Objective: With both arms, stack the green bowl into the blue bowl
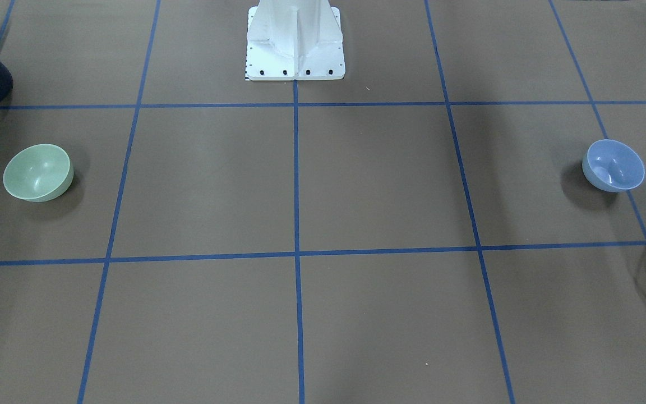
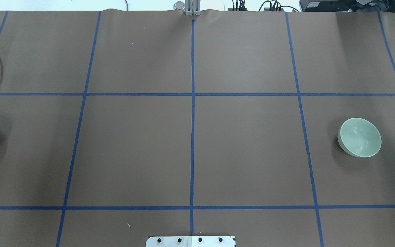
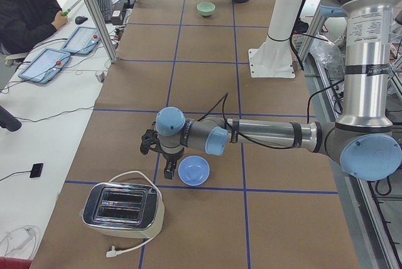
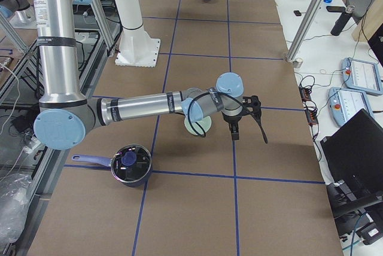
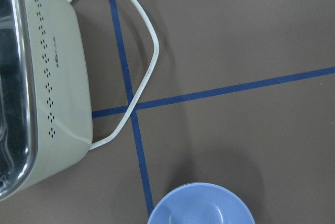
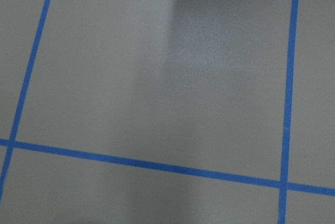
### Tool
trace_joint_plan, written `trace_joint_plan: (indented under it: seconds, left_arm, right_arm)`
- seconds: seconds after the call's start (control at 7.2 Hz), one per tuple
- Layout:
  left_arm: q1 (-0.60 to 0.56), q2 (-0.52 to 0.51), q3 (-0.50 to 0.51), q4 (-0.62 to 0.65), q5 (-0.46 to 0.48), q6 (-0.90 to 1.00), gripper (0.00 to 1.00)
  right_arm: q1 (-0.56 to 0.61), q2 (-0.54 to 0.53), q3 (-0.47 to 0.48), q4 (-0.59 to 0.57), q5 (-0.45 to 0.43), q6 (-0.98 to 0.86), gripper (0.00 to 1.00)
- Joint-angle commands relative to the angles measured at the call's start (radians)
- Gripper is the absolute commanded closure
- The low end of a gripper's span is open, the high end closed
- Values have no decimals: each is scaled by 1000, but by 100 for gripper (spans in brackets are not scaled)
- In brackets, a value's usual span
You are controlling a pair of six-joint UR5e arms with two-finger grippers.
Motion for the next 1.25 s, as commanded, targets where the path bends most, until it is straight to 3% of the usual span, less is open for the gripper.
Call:
trace_joint_plan:
  seconds: [0.0,0.83,1.11]
  left_arm:
    - [2,1,33,-16,-2,-2,2]
    - [56,13,75,-104,7,-57,3]
    - [83,12,185,-261,7,-108,3]
  right_arm:
    - [-45,-57,54,-9,19,31,0]
    - [-61,-60,34,-6,27,37,0]
    - [-61,-57,32,-6,27,37,0]
